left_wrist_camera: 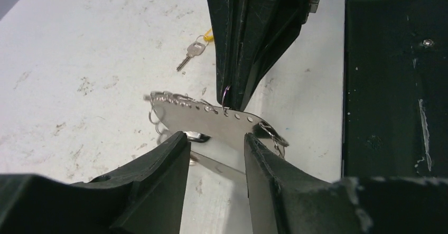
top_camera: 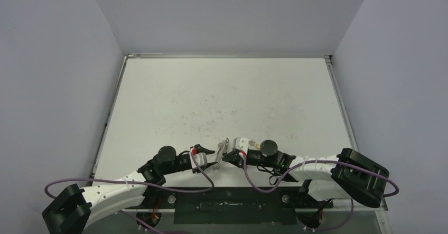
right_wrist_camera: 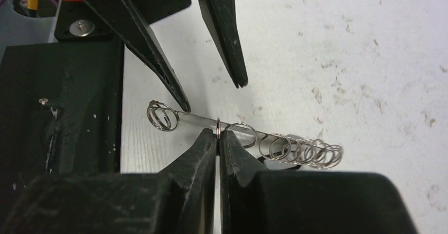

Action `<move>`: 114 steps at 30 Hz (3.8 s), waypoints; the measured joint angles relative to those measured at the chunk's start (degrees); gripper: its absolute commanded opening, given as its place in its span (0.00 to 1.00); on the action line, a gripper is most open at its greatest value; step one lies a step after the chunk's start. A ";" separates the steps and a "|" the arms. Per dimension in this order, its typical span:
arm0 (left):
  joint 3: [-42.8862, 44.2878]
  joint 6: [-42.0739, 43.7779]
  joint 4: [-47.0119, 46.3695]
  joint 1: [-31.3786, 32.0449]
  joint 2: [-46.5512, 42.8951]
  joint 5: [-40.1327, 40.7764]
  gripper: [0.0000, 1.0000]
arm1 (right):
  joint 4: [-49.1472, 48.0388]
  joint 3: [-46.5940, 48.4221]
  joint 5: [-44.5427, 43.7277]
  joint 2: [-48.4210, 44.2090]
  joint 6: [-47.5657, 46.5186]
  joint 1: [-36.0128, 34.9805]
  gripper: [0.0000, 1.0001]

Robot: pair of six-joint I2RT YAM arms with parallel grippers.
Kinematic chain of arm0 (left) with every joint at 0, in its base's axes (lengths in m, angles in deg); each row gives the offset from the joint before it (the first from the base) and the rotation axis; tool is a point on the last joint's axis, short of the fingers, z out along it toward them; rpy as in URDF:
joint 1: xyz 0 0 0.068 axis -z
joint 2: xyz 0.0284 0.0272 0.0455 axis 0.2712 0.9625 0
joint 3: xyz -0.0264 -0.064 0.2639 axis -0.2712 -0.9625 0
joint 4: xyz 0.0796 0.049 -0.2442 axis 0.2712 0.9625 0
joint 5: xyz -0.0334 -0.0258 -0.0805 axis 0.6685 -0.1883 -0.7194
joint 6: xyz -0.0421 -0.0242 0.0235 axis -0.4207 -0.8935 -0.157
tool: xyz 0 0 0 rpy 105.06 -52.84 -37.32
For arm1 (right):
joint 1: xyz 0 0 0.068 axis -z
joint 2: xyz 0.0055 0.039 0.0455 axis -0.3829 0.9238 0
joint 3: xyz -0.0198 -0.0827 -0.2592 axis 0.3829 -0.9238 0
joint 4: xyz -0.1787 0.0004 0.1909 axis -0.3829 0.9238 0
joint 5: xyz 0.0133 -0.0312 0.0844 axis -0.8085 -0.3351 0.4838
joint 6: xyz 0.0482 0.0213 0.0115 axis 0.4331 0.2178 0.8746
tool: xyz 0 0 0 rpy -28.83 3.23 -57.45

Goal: Put the keys on the keyring

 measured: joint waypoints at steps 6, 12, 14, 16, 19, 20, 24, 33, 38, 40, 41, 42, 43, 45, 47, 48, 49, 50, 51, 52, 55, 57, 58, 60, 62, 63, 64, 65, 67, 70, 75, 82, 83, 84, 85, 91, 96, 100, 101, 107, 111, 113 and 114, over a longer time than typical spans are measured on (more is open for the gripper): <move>0.50 0.00 0.57 0.00 4.26 -0.87 0.39 | 4.35 -2.23 -3.89 0.35 1.55 -1.60 0.00; 2.03 -0.09 -0.59 0.02 11.54 -1.97 0.39 | 4.83 -5.16 -8.83 1.86 4.22 -3.85 0.22; 2.23 -0.33 -1.25 0.02 13.27 -1.95 0.40 | 4.85 -5.44 -11.39 2.49 5.68 -4.20 0.37; 2.51 -0.76 -1.55 0.02 14.36 -1.77 0.40 | 4.26 -6.01 -13.79 2.67 6.95 -4.24 0.49; 2.89 -1.64 -1.84 0.00 14.82 -1.33 0.40 | 4.00 -7.21 -16.35 1.57 8.72 -4.24 0.54; 2.93 -1.86 -1.84 0.00 14.73 -1.11 0.41 | 4.94 -7.48 -17.09 0.11 9.27 -4.24 0.55; 2.93 -2.95 -1.68 0.00 13.03 -0.15 0.40 | 9.86 -7.43 -18.16 -9.18 9.22 -4.24 0.51; 2.91 -3.21 -0.28 0.00 7.08 0.68 0.40 | 27.21 0.02 -13.94 -17.42 1.20 -4.09 0.25; 2.80 -2.97 0.96 0.02 6.62 -1.20 0.39 | 36.76 6.25 -10.29 -11.15 -5.22 -4.07 0.31; 2.75 -2.89 1.33 0.02 6.62 -2.14 0.39 | 40.09 8.61 -8.81 -8.85 -8.83 -4.09 0.30; 2.69 -2.82 1.40 0.02 6.62 -2.43 0.39 | 41.81 9.86 -8.00 -7.80 -11.02 -4.13 0.29; 2.67 -2.75 1.49 0.04 6.62 -2.73 0.39 | 43.41 10.95 -7.41 -6.95 -13.22 -4.17 0.27; 2.60 -2.73 1.57 0.04 6.62 -3.08 0.39 | 44.94 11.93 -6.82 -6.25 -15.41 -4.20 0.26; 2.58 -2.69 1.73 0.07 6.62 -3.63 0.39 | 48.02 13.57 -5.90 -5.11 -20.13 -4.20 0.25; 2.54 -2.67 1.70 0.07 6.62 -3.91 0.39 | 50.95 14.99 -5.20 -3.91 -24.52 -4.20 0.24; 2.51 -2.67 1.73 0.07 6.62 -3.98 0.38 | 52.30 15.69 -4.83 -3.13 -26.45 -4.20 0.23; 2.47 -2.64 1.73 0.07 6.62 -4.02 0.38 | 53.64 16.52 -4.39 -2.08 -28.33 -4.20 0.22; 2.40 -2.64 1.70 0.07 6.62 -4.02 0.38 | 54.86 17.27 -3.98 -1.05 -29.94 -4.20 0.22; 2.36 -2.64 1.77 0.09 6.58 -4.02 0.38 | 55.89 17.86 -3.48 -0.15 -31.34 -4.20 0.22; 2.29 -2.64 1.79 0.11 6.45 -4.02 0.38 | 56.76 18.29 -2.99 0.57 -32.54 -4.22 0.22; 2.21 -2.62 2.12 0.15 5.64 -4.00 0.38 | 57.75 18.51 -2.12 1.75 -34.71 -4.55 0.22; 2.19 -2.62 2.29 0.17 4.90 -4.00 0.38 | 58.25 18.51 -1.92 2.25 -35.52 -4.94 0.22; 2.16 -2.62 2.38 0.22 4.52 -4.00 0.38 | 58.31 18.51 -1.90 2.43 -35.69 -5.01 0.22; 2.14 -2.64 2.56 0.35 3.98 -4.00 0.38 | 58.27 18.53 -1.95 2.82 -35.85 -5.31 0.23; 2.01 -2.64 2.60 0.37 3.58 -4.00 0.38 | 58.18 18.53 -1.99 3.17 -35.85 -5.35 0.23; 1.88 -2.64 2.69 0.37 3.39 -4.00 0.38 | 58.01 18.56 -2.05 3.41 -35.82 -5.40 0.22; 1.79 -2.64 2.86 0.37 3.26 -4.00 0.38 | 57.94 18.60 -2.16 3.63 -35.76 -5.44 0.22; 1.75 -2.64 2.99 0.39 3.17 -4.00 0.37 | 57.92 18.67 -2.38 3.87 -35.65 -5.55 0.22; 1.60 -2.67 3.10 0.37 3.02 -4.00 0.37 | 57.94 18.88 -2.89 4.11 -35.54 -5.68 0.22; 1.51 -2.67 3.39 0.37 2.82 -4.00 0.37 | 57.72 19.50 -3.48 4.15 -35.36 -5.99 0.22; 1.49 -2.69 3.41 0.39 2.67 -4.00 0.37 | 57.51 20.00 -4.61 3.45 -35.19 -6.19 0.23; 1.42 -2.71 3.43 0.37 2.45 -4.00 0.37 | 57.55 21.35 -5.07 4.28 -35.21 -6.43 0.22; 1.42 -2.71 3.43 0.37 2.36 -4.00 0.37 | 57.53 21.66 -5.07 4.74 -35.19 -6.43 0.22; 1.42 -2.71 3.43 0.37 2.25 -4.00 0.37 | 57.46 21.88 -5.07 5.29 -35.19 -6.43 0.22; 1.42 -2.71 3.43 0.37 2.16 -4.00 0.37 | 57.37 21.97 -5.05 5.75 -35.19 -6.43 0.20; 1.42 -2.73 3.45 0.39 2.03 -4.00 0.36 | 57.13 22.34 -5.07 8.46 -35.21 -6.45 0.00; 1.42 -2.78 3.45 0.37 2.05 -4.00 0.34 | 57.07 23.23 -5.07 8.81 -34.07 -6.45 0.00; 1.38 -3.21 3.45 0.39 2.43 -4.00 0.33 | 56.85 23.26 -5.07 8.81 -32.98 -6.45 0.00; 1.29 -3.28 3.41 0.37 2.47 -4.00 0.33 | 56.81 23.26 -5.07 8.79 -32.72 -6.45 0.00; 0.20 -5.70 2.89 0.42 3.56 -4.04 0.32 | 55.98 22.47 -5.86 5.14 -30.64 -6.45 0.13; -0.57 -9.68 0.02 1.03 6.58 -3.87 0.32 | 52.61 18.99 -7.61 -1.20 -27.39 -6.43 0.31; -0.63 -12.35 -1.57 2.01 8.33 -3.04 0.32 | 49.86 16.55 -8.83 -4.48 -25.07 -6.25 0.43; -0.63 -13.77 -2.29 2.71 9.25 -2.21 0.32 | 48.33 15.02 -9.51 -6.36 -23.85 -5.97 0.48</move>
